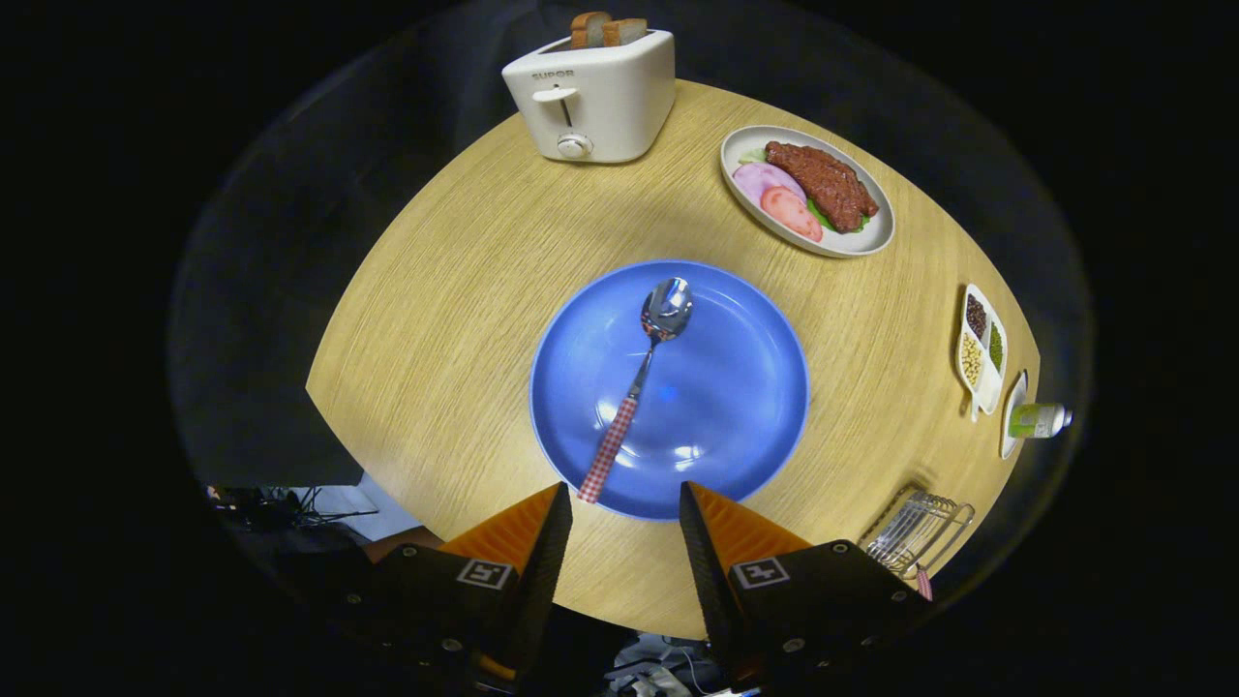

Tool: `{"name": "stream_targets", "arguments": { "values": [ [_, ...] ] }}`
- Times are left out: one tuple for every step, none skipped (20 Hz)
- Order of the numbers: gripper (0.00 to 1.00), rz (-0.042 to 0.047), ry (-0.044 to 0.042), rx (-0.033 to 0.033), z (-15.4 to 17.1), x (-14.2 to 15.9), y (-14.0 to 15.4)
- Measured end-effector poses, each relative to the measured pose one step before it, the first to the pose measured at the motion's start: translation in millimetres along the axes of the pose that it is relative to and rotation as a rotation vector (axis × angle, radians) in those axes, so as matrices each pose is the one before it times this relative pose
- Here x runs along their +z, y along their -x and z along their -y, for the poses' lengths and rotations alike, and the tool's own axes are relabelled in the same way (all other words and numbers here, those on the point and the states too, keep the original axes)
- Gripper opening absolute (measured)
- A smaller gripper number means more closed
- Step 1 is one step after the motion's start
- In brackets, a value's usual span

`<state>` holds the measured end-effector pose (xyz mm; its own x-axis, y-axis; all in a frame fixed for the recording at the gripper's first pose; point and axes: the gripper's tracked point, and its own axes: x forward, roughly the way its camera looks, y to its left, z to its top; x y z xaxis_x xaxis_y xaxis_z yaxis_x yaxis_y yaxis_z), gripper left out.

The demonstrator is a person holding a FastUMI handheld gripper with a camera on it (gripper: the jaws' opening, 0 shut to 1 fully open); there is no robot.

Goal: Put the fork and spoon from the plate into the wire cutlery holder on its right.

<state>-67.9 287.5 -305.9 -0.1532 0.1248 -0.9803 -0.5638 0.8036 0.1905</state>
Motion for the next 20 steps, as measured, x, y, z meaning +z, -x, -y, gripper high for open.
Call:
{"name": "stream_targets", "arguments": {
  "values": [
    [0.68, -0.00833, -0.00643, -0.00090, -4.05, 2.62, -7.62],
    [0.68, -0.01550, -0.00309, -0.00098, -3.90, 0.11, -6.45],
    [0.67, -0.00995, -0.00905, 0.00097, -2.39, 1.27, -5.43],
    [0.67, -0.00762, -0.00889, -0.00553, -0.45, 0.30, -4.54],
    [0.67, -0.00430, -0.00838, -0.00514, -0.68, 0.36, -3.73],
    [0.67, -0.00629, -0.00641, -0.01036, 1.01, -0.42, -4.88],
    [0.67, -0.00777, -0.00692, -0.00376, -0.42, -1.25, -4.65],
    [0.67, -0.00884, -0.00722, 0.00105, -0.41, -1.66, -5.58],
    [0.67, -0.01089, -0.01220, -0.00030, 0.01, -1.83, -4.81],
    [0.65, -0.00947, -0.00821, -0.00467, 1.53, -0.78, -5.57],
    [0.65, -0.00500, -0.00940, -0.00736, 2.61, -0.26, -3.23],
    [0.60, -0.00291, -0.00859, -0.00121, 0.08, 0.93, -4.67],
    [0.55, -0.00777, -0.00914, -0.00017, 0.36, -0.91, -3.26],
    [0.46, -0.00668, -0.00526, -0.00013, -0.12, -0.72, -3.18],
    [0.40, -0.00565, -0.00289, 0.00085, -0.04, -0.56, -2.63],
    [0.28, -0.00151, 0.00202, -0.01112, 2.67, 2.34, 2.42],
    [0.21, 0.00235, -0.00020, 0.00055, 1.30, -2.42, -7.33],
    [0.17, 0.00819, -0.00053, 0.00122, 1.37, 2.16, 6.65],
    [0.14, 0.01279, 0.00830, 0.00884, 0.63, 2.64, 1.36],
    [0.10, 0.01000, 0.00683, 0.00386, 2.42, 1.95, 1.60]
  ]
}}
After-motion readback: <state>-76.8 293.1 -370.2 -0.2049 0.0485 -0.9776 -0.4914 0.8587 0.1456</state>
